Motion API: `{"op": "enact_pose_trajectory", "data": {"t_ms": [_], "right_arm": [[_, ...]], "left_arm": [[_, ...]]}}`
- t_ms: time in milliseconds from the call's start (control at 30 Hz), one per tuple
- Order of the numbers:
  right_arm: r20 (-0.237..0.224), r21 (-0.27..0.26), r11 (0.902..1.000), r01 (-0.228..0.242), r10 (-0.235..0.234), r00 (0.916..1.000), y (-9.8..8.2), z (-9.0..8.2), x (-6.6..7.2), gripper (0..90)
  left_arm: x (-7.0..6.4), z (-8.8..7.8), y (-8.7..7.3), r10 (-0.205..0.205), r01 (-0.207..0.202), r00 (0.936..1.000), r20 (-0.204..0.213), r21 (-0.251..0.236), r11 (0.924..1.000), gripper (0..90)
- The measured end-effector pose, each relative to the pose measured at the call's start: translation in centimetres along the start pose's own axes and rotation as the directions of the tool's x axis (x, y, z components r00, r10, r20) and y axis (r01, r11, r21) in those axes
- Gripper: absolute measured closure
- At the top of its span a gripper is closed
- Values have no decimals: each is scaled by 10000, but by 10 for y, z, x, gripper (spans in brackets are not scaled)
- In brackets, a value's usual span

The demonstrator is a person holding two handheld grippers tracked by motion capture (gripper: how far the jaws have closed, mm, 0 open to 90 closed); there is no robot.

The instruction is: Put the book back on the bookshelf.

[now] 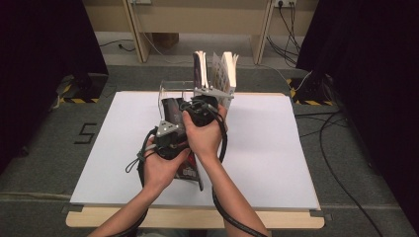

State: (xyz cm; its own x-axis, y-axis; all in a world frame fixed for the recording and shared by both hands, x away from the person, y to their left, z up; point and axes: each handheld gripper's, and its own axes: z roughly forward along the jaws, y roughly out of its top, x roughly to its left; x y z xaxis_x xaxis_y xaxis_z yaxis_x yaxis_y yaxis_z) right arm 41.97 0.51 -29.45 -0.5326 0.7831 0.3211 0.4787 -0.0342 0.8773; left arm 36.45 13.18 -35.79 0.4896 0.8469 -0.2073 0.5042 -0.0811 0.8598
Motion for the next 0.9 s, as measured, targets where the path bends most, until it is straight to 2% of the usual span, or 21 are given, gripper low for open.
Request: {"op": "enact_pose_trajectory", "data": {"t_ms": [200, 533, 800, 900], "right_arm": [[-280, 109, 9999, -77, 80, 9996, -1, 2, 2, 880], [-596, 285, 9996, 18, -1, 9982, -2, 5, 9, 878], [-696, 395, 9984, 395, -367, 9969, -3, 9, 17, 863], [-684, 394, 9977, 560, -532, 9962, -1, 10, 17, 818]], "left_arm": [[4, -5, -5, -122, 122, 9999, 27, -42, 9999, 707], [16, -18, -12, -535, 536, 9985, 72, -163, 9984, 837], [21, -25, -18, -492, 488, 9988, -85, -423, 9979, 864], [24, -28, -19, -534, 532, 9986, -42, -480, 9974, 867]]}}
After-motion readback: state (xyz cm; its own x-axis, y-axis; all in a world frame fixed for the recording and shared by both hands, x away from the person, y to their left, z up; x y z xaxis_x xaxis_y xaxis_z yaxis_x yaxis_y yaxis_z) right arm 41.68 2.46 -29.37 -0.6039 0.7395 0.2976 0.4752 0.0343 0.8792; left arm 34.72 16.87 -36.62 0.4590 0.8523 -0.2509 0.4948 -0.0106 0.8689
